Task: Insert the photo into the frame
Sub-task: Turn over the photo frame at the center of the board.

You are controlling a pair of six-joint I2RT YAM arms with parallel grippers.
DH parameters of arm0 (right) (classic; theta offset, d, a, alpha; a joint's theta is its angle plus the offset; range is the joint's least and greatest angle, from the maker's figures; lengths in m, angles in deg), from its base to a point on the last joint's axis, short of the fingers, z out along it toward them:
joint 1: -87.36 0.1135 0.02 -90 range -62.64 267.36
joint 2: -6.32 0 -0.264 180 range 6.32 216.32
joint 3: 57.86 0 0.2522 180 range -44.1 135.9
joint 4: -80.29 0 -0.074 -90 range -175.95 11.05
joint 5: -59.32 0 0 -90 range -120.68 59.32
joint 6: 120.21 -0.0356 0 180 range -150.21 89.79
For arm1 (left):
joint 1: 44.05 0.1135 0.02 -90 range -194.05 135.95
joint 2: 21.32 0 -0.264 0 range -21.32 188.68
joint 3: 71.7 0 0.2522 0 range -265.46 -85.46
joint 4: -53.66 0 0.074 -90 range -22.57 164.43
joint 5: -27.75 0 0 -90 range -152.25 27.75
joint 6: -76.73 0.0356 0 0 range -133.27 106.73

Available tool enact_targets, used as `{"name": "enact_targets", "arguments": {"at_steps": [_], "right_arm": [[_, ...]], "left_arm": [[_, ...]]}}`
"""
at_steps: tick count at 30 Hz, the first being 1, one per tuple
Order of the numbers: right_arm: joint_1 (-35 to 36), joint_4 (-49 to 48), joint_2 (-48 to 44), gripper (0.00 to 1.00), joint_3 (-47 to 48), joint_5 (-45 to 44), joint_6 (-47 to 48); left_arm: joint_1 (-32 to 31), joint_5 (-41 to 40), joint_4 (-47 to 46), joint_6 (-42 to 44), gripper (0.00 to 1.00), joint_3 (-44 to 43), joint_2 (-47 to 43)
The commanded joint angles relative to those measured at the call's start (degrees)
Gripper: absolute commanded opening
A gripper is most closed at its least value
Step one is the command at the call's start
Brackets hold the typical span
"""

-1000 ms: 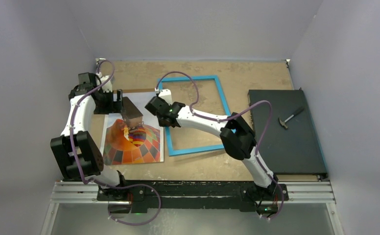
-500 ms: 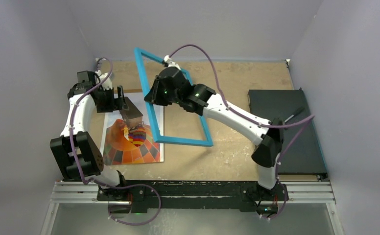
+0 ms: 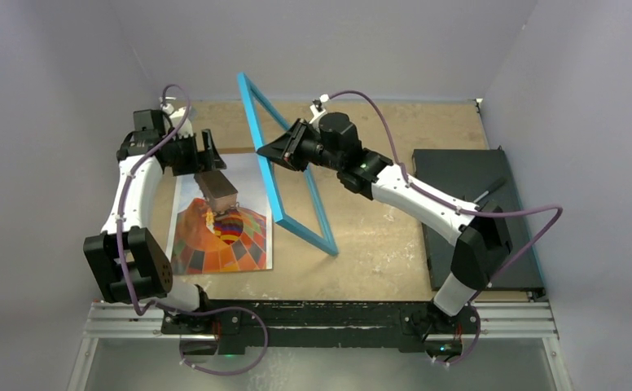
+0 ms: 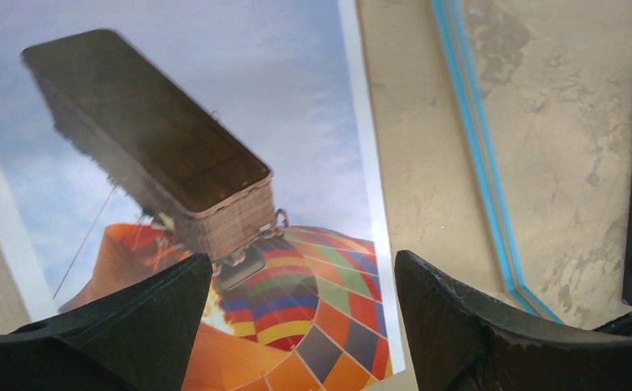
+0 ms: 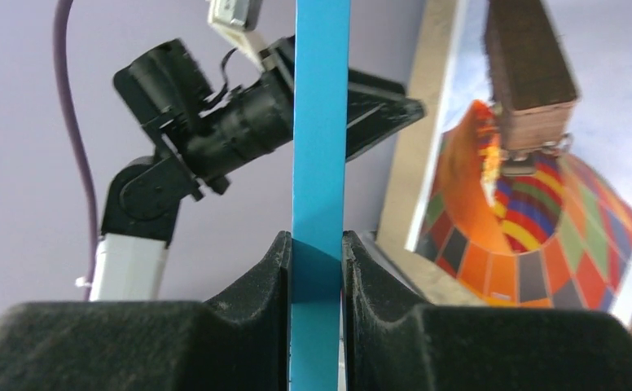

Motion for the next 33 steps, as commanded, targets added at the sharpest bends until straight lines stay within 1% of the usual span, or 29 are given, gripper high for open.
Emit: {"name": "enact_targets", "arguments": {"at_steps": [1, 5, 12, 13, 14, 16, 17, 20, 23, 29, 30, 33], "right_arm": [[0.2, -15.0, -2.8, 0.0, -2.0, 8.2, -7.2], [-0.4, -19.1, -3.9, 0.0, -4.7, 9.1, -9.6], [-1.5, -17.4, -5.2, 0.0, -7.7, 8.3, -9.2], [-1.7, -17.3, -5.3, 0.02, -8.1, 8.3, -9.1], [-1.9, -17.1, -5.5, 0.04, -8.5, 8.4, -9.2], [-2.3, -16.9, -5.7, 0.12, -8.7, 8.7, -9.0], [-2.5, -16.3, -5.7, 0.17, -8.6, 8.9, -8.8], [-3.1, -14.6, -5.7, 0.36, -7.9, 9.5, -7.6], [-3.7, -11.9, -5.6, 0.48, -6.6, 10.1, -5.8], [-5.4, -2.2, -5.1, 0.63, -1.1, 11.0, 1.0], [-5.7, 0.7, -4.6, 0.66, 1.2, 11.0, 3.1], [-6.0, 12.3, -2.5, 0.7, 10.1, 8.9, 10.6]], "left_arm": [[-4.5, 1.3, -4.4, -4.7, 0.82, -4.0, -2.5], [-8.4, 0.7, -6.9, -8.3, 0.81, -7.2, -2.8], [-12.0, -0.5, -8.9, -12.0, 0.81, -11.5, -1.9], [-12.8, -0.8, -9.1, -12.3, 0.81, -11.6, -1.8], [-13.8, -1.1, -9.2, -12.6, 0.81, -11.7, -1.5], [-14.9, -1.8, -9.5, -13.1, 0.81, -12.0, -1.4], [-15.4, -2.2, -9.8, -13.4, 0.81, -12.0, -1.5], [-16.9, -3.0, -10.5, -14.4, 0.81, -12.3, -1.7], [-18.5, -4.5, -11.0, -14.8, 0.81, -13.0, -1.6], [-21.8, -7.4, -11.5, -15.4, 0.81, -14.8, -1.0], [-22.4, -8.0, -11.5, -15.5, 0.81, -15.0, -0.8], [-24.0, -9.5, -11.6, -15.5, 0.81, -15.2, -0.4]]}}
